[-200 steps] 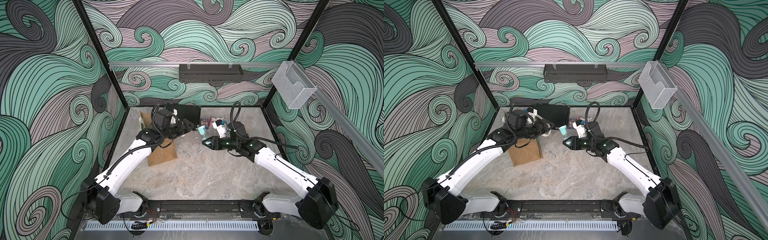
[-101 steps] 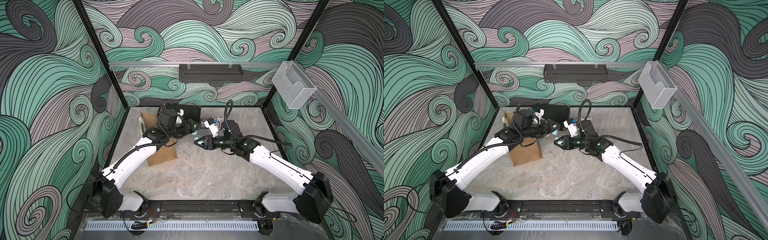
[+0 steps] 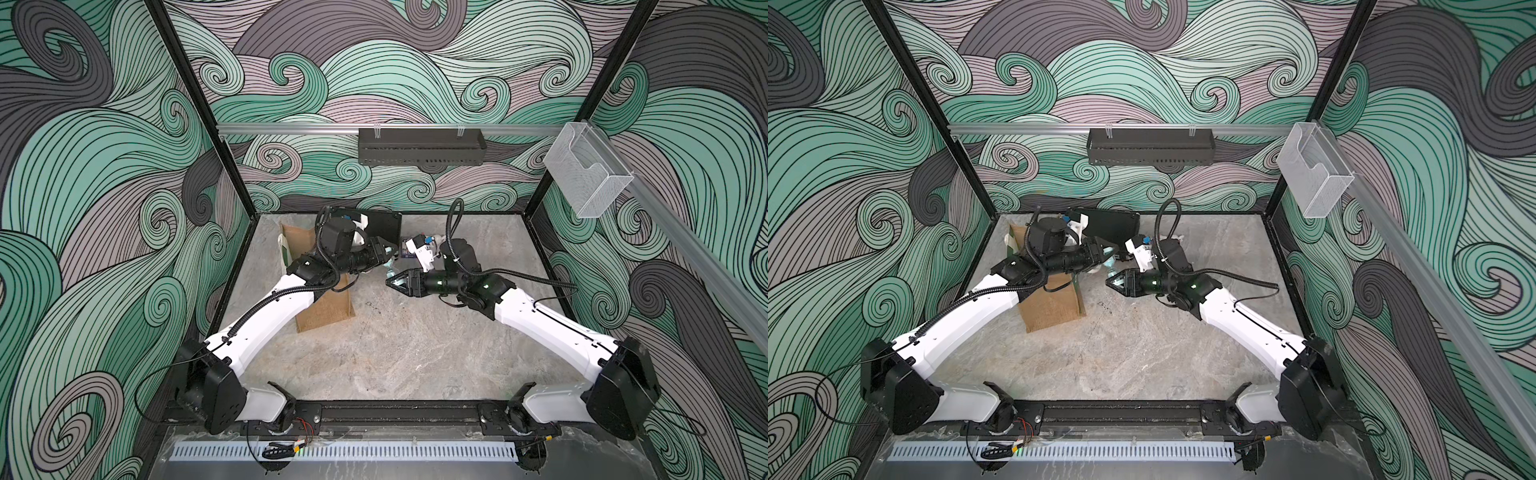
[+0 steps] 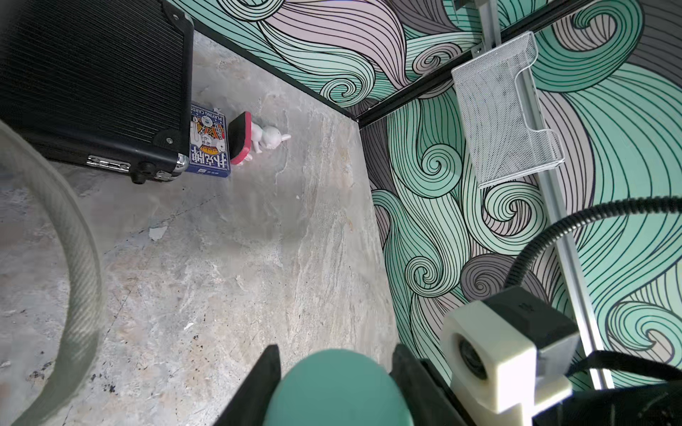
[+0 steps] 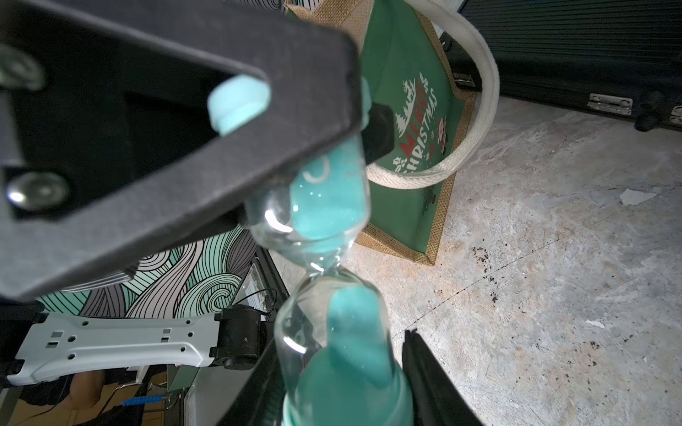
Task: Put the hourglass into the canvas bag
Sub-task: Place the hourglass in the canvas bag.
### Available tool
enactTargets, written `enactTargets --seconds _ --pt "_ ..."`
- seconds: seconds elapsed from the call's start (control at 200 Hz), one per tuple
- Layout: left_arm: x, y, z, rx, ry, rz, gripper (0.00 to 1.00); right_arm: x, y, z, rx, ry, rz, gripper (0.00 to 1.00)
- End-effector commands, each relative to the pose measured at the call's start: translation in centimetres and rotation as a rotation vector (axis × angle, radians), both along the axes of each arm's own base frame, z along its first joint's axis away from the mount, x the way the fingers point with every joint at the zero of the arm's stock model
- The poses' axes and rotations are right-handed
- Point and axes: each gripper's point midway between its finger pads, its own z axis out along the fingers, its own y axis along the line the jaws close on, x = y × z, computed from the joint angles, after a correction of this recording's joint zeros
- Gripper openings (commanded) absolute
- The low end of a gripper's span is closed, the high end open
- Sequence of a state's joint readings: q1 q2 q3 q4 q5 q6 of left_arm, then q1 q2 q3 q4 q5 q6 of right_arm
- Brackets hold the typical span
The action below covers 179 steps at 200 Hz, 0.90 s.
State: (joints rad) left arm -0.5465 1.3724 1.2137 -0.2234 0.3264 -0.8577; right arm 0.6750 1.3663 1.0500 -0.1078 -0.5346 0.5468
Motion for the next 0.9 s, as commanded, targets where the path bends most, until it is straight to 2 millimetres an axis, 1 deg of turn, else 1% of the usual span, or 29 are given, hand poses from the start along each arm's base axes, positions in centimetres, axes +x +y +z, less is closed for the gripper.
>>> enactTargets --seconds 0.0,0.07,0.155,0.27,0.345,0.41,0.465,0.535,0.59,0.65,0.7,0.761,0.806,0.891 --pt "0.4 -0.6 1.9 -0.035 -0.056 -0.005 0.42 0.0 0.7 1.8 0.041 -0.046 0.025 0.3" --pt "0.4 -0.5 2.0 -0.034 -0.06 0.004 0.38 0.0 0.5 1.7 0.028 -0.051 0.023 0.33" --pt "0.5 -0.4 2.3 -0.027 -0.078 0.007 0.3 -0.1 0.4 1.8 0.018 -0.062 0.031 0.43" --pt "0.8 0.3 2.7 -0.006 -0.104 0.037 0.29 -0.3 0.0 2.5 0.014 -0.093 0.024 0.51" --pt "0.9 0.6 3.5 -0.008 -0.133 0.052 0.24 -0.3 -0.3 3.2 0.012 -0.115 0.014 0.65" --pt "1.1 1.2 4.3 0.0 -0.17 0.079 0.24 -0.5 -0.6 4.2 0.017 -0.137 0.014 0.75" --pt "1.1 1.9 5.4 0.025 -0.222 0.102 0.23 -0.7 -1.0 4.9 0.018 -0.149 0.008 0.84" --pt "1.1 3.5 6.6 0.079 -0.272 0.144 0.22 -1.0 -1.6 5.8 0.017 -0.173 -0.003 0.92" --pt "1.1 5.2 7.8 0.143 -0.315 0.18 0.21 -0.9 -2.4 6.0 -0.011 -0.194 -0.027 0.99" --pt "1.2 7.8 8.7 0.226 -0.346 0.245 0.2 -0.3 -3.9 5.7 -0.06 -0.218 -0.087 1.0" --pt "1.4 10.1 9.5 0.29 -0.379 0.309 0.2 0.8 -5.7 5.3 -0.107 -0.236 -0.166 1.0" --pt "1.8 13.0 9.7 0.385 -0.404 0.403 0.17 2.5 -8.5 4.8 -0.152 -0.229 -0.288 0.99" --pt "2.2 14.7 9.6 0.431 -0.415 0.442 0.17 3.6 -10.2 4.3 -0.168 -0.229 -0.355 1.0" --pt "3.1 17.9 8.5 0.484 -0.369 0.511 0.15 5.3 -12.7 3.6 -0.168 -0.214 -0.451 0.99"
